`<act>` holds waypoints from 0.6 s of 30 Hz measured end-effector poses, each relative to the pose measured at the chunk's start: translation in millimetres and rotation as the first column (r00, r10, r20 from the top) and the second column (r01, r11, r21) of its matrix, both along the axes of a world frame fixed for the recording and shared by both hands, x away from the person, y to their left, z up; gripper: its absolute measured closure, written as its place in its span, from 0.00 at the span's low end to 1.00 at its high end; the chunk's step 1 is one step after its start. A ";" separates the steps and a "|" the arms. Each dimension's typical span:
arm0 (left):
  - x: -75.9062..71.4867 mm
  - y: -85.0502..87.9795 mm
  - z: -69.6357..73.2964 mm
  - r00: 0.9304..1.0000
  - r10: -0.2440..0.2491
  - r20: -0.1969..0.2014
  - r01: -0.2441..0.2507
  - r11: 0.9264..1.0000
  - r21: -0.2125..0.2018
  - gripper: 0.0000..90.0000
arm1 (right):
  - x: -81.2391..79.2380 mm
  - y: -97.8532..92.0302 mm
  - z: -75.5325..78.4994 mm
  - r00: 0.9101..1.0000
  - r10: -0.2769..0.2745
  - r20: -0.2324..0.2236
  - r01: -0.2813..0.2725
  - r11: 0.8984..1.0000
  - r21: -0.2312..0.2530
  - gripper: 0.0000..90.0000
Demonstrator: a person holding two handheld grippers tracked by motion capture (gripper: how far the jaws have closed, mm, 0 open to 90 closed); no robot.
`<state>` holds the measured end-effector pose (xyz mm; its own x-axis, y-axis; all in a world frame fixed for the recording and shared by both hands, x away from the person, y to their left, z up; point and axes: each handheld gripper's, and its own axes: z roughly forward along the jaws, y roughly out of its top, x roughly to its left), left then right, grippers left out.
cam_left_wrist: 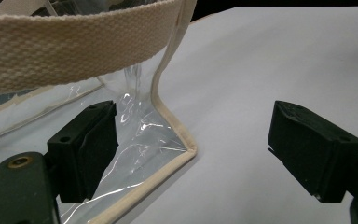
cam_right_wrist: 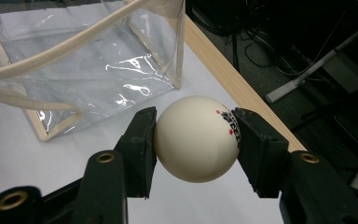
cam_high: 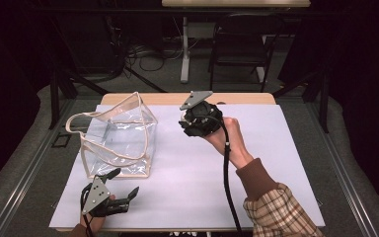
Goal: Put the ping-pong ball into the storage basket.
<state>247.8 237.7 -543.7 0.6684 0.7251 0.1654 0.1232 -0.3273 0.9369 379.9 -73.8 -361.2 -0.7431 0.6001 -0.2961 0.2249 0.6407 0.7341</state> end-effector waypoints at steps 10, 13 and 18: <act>-0.7 0.2 0.2 1.000 -0.004 0.001 0.004 1.000 -0.002 0.18 | 1.7 3.7 2.9 1.000 0.001 0.003 -0.001 1.000 0.006 0.56; -0.6 0.3 0.3 1.000 -0.002 0.001 0.002 1.000 -0.003 0.18 | 2.7 5.2 4.6 1.000 0.005 0.006 -0.005 1.000 0.006 0.56; -0.7 0.2 0.3 1.000 -0.003 0.002 0.003 1.000 -0.002 0.18 | 3.3 7.4 7.5 1.000 0.005 0.009 -0.005 1.000 0.008 0.56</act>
<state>247.1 237.9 -543.4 0.6700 0.7238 0.1650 0.1204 -0.3253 0.9379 383.2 -66.4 -353.7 -0.7434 0.5988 -0.2980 0.2150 0.6359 0.7412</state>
